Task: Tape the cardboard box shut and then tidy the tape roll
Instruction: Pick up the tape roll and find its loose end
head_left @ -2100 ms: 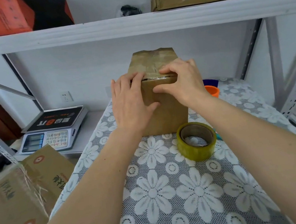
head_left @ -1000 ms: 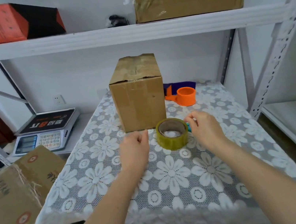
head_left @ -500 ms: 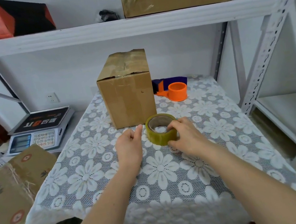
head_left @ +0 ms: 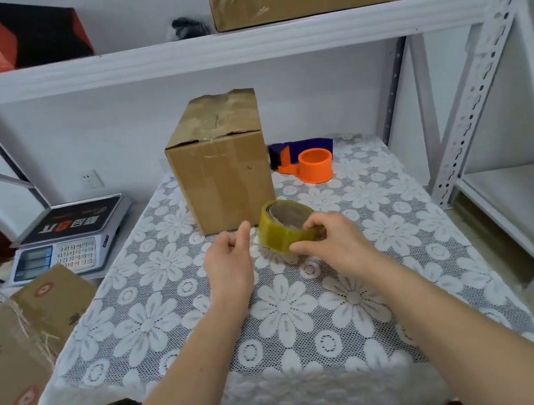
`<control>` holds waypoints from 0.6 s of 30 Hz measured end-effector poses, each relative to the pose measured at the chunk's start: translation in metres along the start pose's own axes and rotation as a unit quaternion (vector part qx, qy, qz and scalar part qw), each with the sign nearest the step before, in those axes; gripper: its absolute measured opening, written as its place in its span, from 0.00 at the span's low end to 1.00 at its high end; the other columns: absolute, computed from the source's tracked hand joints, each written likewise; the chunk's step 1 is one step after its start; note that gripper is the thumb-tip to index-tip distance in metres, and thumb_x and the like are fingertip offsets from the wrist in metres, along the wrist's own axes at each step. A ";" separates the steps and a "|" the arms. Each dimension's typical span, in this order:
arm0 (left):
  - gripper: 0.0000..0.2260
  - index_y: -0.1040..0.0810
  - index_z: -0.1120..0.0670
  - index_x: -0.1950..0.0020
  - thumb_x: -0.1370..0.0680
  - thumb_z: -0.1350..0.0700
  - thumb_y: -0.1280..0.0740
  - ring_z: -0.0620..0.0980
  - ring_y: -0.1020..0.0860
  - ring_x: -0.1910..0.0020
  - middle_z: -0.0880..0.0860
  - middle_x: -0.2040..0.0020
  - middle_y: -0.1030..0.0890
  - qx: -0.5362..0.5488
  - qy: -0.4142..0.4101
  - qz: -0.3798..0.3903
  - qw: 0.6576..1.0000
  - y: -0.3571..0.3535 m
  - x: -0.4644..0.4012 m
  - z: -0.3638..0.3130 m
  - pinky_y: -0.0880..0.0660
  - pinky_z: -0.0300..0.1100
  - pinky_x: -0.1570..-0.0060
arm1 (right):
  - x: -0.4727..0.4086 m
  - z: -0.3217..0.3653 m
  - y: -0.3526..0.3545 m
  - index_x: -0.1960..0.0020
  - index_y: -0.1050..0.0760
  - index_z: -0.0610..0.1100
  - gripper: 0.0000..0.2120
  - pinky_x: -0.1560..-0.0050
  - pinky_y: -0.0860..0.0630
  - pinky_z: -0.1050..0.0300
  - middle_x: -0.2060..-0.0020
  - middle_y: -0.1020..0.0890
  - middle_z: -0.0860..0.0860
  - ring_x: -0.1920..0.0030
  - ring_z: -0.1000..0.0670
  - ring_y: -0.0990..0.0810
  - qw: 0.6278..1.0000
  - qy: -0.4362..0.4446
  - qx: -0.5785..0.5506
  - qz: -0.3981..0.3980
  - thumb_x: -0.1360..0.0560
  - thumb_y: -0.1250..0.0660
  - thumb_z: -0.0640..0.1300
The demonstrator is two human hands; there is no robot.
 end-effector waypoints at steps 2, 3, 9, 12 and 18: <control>0.15 0.26 0.55 0.58 0.21 0.44 0.38 0.50 0.28 0.68 0.52 0.66 0.25 0.024 0.025 0.028 0.999 -0.004 0.000 0.001 0.30 0.44 0.67 | -0.001 0.000 0.001 0.56 0.23 0.46 0.12 0.52 0.24 0.48 0.55 0.20 0.45 0.54 0.46 0.22 0.999 -0.007 -0.052 0.006 0.33 0.25 0.51; 0.16 0.24 0.56 0.52 0.21 0.43 0.40 0.49 0.25 0.66 0.52 0.63 0.22 0.049 0.044 0.044 0.997 -0.007 0.001 0.002 0.29 0.43 0.67 | -0.001 0.000 0.001 0.56 0.23 0.46 0.12 0.51 0.24 0.48 0.55 0.19 0.45 0.55 0.46 0.21 0.997 -0.008 -0.074 0.012 0.32 0.25 0.51; 0.10 0.19 0.59 0.50 0.21 0.54 0.35 0.53 0.17 0.50 0.58 0.53 0.14 0.312 0.133 0.210 0.917 -0.024 0.007 -0.014 0.22 0.45 0.48 | 0.002 0.005 -0.004 0.53 0.24 0.41 0.13 0.66 0.24 0.68 0.54 0.17 0.45 0.57 0.49 0.17 0.984 -0.024 -0.171 0.040 0.29 0.29 0.51; 0.07 0.19 0.59 0.48 0.25 0.61 0.32 0.51 0.17 0.51 0.56 0.51 0.15 0.359 0.122 0.261 0.888 -0.025 0.012 -0.024 0.22 0.43 0.47 | 0.003 0.005 -0.006 0.55 0.25 0.39 0.17 0.64 0.22 0.67 0.52 0.16 0.43 0.56 0.48 0.16 0.970 -0.044 -0.239 0.031 0.28 0.30 0.54; 0.10 0.20 0.56 0.58 0.31 0.70 0.28 0.52 0.17 0.54 0.57 0.55 0.15 0.197 -0.035 0.229 0.953 -0.019 0.024 -0.038 0.21 0.42 0.50 | 0.000 0.014 -0.005 0.49 0.23 0.34 0.25 0.47 0.19 0.48 0.51 0.16 0.41 0.50 0.46 0.16 0.948 -0.036 -0.315 0.021 0.27 0.33 0.57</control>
Point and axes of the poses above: each hand's wrist, its own x-axis away from the middle knuckle, its own y-axis out of the back of the hand, z = x × y, the point moved 5 cm from there along -x, towards the middle knuckle
